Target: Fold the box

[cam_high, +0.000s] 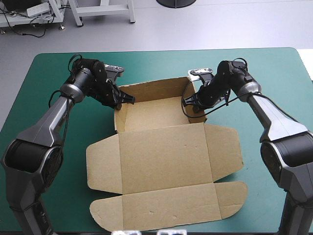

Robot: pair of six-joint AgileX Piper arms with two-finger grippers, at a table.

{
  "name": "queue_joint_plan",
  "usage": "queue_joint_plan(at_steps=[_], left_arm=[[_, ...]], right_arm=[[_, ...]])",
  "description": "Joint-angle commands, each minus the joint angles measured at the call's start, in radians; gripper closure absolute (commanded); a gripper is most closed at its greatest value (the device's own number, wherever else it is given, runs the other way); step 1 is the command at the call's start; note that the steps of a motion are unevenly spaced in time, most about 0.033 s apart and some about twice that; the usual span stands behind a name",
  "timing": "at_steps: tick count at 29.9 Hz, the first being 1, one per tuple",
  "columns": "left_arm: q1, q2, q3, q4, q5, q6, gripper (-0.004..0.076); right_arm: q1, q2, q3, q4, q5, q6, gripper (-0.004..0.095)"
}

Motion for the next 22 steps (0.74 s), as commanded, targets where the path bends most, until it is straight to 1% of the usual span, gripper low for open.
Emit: queue_joint_plan(at_steps=[1,3,5,8,10,14,16,18,22], left_arm=[[-0.006,-0.036,-0.039,-0.011,-0.03,0.105,0.0725],[-0.006,-0.036,-0.041,-0.011,-0.012,0.148,0.0703],[-0.006,-0.036,-0.043,-0.011,0.0,0.169,0.0672],[-0.006,-0.036,-0.043,-0.011,0.003,0.169,0.058],[-0.006,-0.036,-0.043,-0.009,0.003,0.164,0.0514],[-0.006,-0.036,-0.043,-0.007,0.0,0.188,0.0365],[-0.006,-0.036,-0.043,-0.007,-0.015,0.188,0.0309],[-0.006,-0.036,-0.043,-0.009,-0.034,0.188,0.0289],[-0.006,-0.036,-0.043,-0.025,-0.055,0.187,0.029]], right_arm=[[0.002,-0.024,-0.028,-0.033,-0.1,-0.093,0.0918],[0.002,-0.024,-0.028,-0.072,-0.1,-0.093,0.0877],[0.002,-0.024,-0.028,-0.099,-0.1,-0.093,0.0803],[0.002,-0.024,-0.028,-0.123,-0.098,-0.093,0.0697],[0.002,-0.024,-0.028,-0.123,-0.098,-0.098,0.0647],[0.002,-0.024,-0.028,-0.123,-0.101,-0.142,0.0593],[0.002,-0.024,-0.028,-0.123,-0.109,-0.142,0.0575],[0.002,-0.024,-0.035,-0.127,-0.115,-0.142,0.0575],[0.002,-0.024,-0.091,-0.134,-0.096,-0.142,0.0575]])
